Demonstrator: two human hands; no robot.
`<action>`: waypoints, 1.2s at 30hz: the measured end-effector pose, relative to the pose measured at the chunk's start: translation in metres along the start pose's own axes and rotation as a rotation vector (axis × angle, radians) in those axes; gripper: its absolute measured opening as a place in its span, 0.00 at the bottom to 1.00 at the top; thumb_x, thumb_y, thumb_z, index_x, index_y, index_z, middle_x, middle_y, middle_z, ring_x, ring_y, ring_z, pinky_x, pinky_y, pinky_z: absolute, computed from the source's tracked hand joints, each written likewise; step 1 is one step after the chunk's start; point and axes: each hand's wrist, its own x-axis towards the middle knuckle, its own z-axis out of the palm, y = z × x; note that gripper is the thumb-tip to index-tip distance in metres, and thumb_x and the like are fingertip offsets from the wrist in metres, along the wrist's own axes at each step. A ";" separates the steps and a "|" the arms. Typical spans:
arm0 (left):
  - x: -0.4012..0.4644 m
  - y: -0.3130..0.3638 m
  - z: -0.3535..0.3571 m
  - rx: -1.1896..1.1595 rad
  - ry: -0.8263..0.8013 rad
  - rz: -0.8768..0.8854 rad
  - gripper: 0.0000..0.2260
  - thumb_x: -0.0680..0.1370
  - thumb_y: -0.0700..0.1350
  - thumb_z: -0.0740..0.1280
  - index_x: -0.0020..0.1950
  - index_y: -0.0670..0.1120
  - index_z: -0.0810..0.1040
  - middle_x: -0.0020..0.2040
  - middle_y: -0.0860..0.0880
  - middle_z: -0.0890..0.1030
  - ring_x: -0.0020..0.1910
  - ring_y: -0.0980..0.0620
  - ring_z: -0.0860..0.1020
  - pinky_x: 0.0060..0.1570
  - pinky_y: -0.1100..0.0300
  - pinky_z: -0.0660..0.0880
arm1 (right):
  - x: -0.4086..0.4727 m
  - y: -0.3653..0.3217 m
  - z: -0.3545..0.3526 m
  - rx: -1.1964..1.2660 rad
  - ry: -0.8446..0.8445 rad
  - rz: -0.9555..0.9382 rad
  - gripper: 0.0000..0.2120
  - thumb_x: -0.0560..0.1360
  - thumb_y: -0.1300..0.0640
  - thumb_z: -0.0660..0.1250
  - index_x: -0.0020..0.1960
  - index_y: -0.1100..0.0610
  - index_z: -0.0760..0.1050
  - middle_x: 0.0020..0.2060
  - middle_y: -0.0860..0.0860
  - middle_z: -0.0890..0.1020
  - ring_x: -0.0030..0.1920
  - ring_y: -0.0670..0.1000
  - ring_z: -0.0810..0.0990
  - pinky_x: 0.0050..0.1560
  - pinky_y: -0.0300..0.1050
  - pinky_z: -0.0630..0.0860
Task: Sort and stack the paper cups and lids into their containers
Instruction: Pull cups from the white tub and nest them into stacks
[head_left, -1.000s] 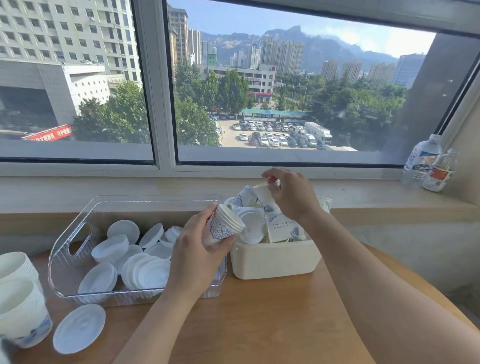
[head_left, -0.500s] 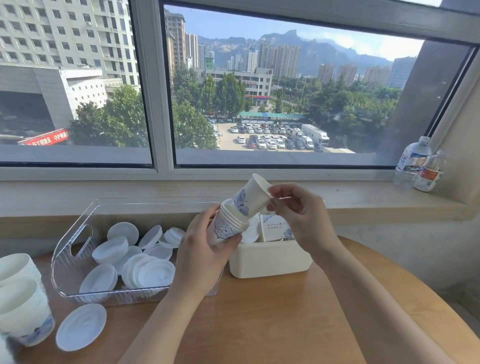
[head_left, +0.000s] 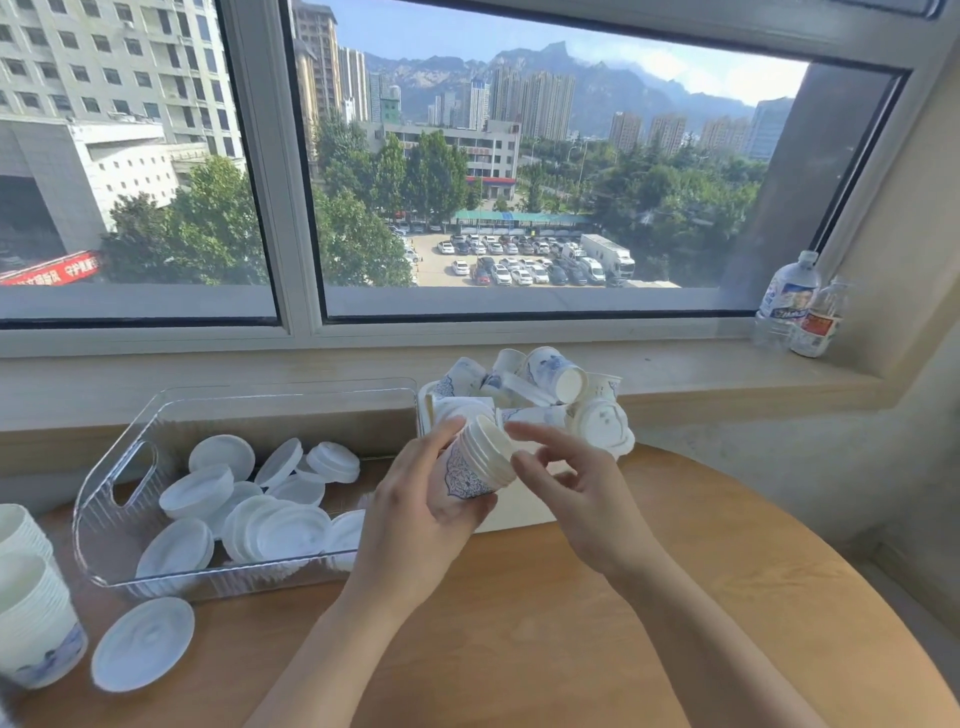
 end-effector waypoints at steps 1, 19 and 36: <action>-0.001 0.000 0.002 0.001 -0.004 0.008 0.35 0.70 0.48 0.82 0.74 0.57 0.73 0.65 0.59 0.79 0.64 0.62 0.77 0.58 0.67 0.75 | -0.002 0.001 0.000 -0.017 0.002 0.012 0.12 0.81 0.52 0.71 0.62 0.40 0.82 0.42 0.30 0.80 0.36 0.39 0.73 0.40 0.34 0.71; -0.012 -0.015 0.013 0.056 -0.001 -0.044 0.32 0.71 0.50 0.81 0.73 0.58 0.73 0.63 0.64 0.77 0.64 0.71 0.73 0.58 0.79 0.68 | 0.032 0.043 -0.027 -0.573 0.132 -0.067 0.27 0.79 0.52 0.72 0.76 0.43 0.69 0.72 0.39 0.73 0.55 0.42 0.75 0.60 0.42 0.73; -0.012 -0.019 0.012 0.072 -0.013 -0.078 0.32 0.72 0.51 0.80 0.74 0.60 0.72 0.64 0.66 0.77 0.63 0.72 0.73 0.56 0.79 0.68 | 0.037 0.047 -0.039 -0.880 0.107 -0.133 0.20 0.75 0.55 0.76 0.64 0.48 0.74 0.61 0.42 0.79 0.63 0.50 0.72 0.47 0.43 0.70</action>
